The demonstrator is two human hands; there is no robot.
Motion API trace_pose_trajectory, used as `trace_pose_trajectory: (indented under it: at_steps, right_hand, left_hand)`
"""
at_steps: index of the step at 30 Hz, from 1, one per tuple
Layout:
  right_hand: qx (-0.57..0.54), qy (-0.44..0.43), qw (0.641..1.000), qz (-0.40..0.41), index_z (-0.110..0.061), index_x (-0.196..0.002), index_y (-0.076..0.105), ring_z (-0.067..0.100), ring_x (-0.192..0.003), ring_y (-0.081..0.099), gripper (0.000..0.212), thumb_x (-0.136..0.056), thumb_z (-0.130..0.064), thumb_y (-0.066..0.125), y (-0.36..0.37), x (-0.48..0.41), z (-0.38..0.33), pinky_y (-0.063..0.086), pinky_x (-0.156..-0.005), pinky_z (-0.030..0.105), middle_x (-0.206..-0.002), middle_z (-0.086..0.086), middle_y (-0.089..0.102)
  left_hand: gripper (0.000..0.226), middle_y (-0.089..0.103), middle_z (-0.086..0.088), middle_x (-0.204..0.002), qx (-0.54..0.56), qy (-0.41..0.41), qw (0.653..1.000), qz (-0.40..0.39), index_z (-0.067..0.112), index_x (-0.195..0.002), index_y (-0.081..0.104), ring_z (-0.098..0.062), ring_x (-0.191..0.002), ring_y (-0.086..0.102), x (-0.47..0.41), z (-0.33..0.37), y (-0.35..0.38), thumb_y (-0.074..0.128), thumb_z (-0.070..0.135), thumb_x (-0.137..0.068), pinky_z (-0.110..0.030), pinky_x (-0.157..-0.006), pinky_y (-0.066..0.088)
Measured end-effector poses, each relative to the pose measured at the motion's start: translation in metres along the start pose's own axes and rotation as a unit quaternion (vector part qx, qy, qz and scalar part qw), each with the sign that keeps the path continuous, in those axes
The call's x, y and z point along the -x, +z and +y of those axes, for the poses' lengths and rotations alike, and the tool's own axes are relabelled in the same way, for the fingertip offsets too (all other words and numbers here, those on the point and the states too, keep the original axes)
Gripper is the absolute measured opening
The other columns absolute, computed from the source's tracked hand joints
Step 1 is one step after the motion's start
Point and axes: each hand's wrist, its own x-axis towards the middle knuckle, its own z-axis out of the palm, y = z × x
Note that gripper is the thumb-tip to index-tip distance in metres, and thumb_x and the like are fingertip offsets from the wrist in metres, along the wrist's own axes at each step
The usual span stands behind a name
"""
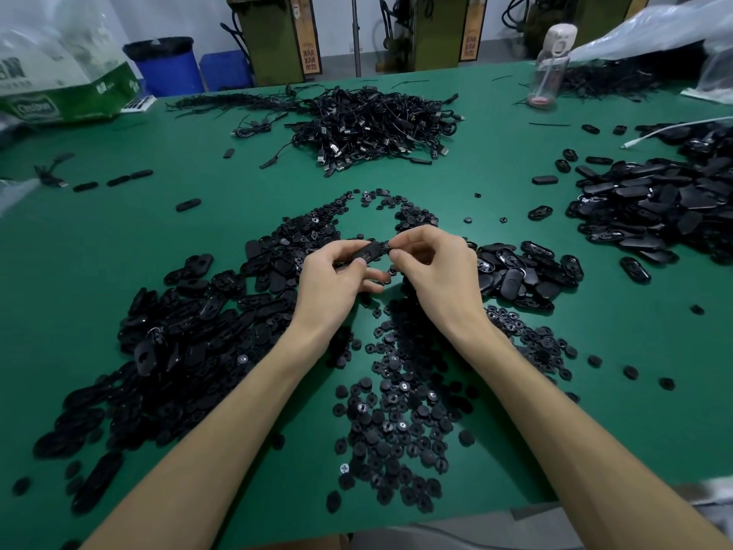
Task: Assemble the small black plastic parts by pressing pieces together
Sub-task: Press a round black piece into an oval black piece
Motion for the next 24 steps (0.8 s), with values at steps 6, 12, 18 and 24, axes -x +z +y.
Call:
trace_pose_trajectory:
  at_steps: [6, 12, 18, 24]
  right_hand:
    - [-0.012, 0.001, 1.000, -0.007, -0.021, -0.095, 0.077, 0.002, -0.077, 0.067, 0.008, -0.092, -0.014, 0.074, 0.0013, -0.0010, 0.0028, 0.052, -0.069, 0.014, -0.081, -0.010, 0.073]
    - [-0.111, 0.021, 0.993, -0.025, -0.021, -0.094, 0.077, 0.015, -0.076, 0.072, 0.007, -0.091, -0.014, 0.076, -0.0012, -0.0016, 0.0029, 0.057, -0.068, 0.029, -0.074, -0.001, 0.076]
    - [-0.208, 0.049, 0.976, -0.040, -0.014, -0.096, 0.077, 0.012, -0.077, 0.073, 0.008, -0.090, -0.009, 0.077, -0.0025, -0.0017, 0.0015, 0.053, -0.064, 0.023, -0.079, 0.003, 0.077]
    - [-0.254, 0.069, 0.964, -0.049, -0.010, -0.097, 0.077, 0.014, -0.078, 0.074, 0.009, -0.089, -0.006, 0.078, -0.0030, -0.0024, 0.0002, 0.053, -0.066, 0.028, -0.083, 0.005, 0.078]
  left_hand:
    - [0.029, 0.073, -0.009, -0.105, 0.010, 0.007, 1.000, 0.002, 0.003, -0.126, 0.065, -0.022, -0.081, 0.078, 0.0008, 0.0016, 0.0020, 0.051, -0.005, -0.102, -0.025, -0.069, 0.061]
    - [0.037, 0.060, -0.012, -0.123, 0.008, 0.029, 1.000, -0.001, 0.015, -0.124, 0.070, -0.021, -0.085, 0.079, 0.0034, 0.0082, 0.0019, 0.048, -0.005, -0.102, -0.028, -0.069, 0.062]
    - [0.023, 0.070, -0.017, -0.110, 0.055, 0.016, 0.998, 0.029, 0.009, -0.118, 0.069, -0.023, -0.088, 0.079, 0.0043, 0.0067, 0.0001, 0.061, -0.002, -0.100, -0.033, -0.066, 0.064]
    - [0.015, 0.074, -0.013, -0.100, 0.073, -0.004, 0.995, 0.068, 0.008, -0.109, 0.065, -0.019, -0.087, 0.077, 0.0027, 0.0048, 0.0005, 0.072, 0.005, -0.096, -0.030, -0.064, 0.062]
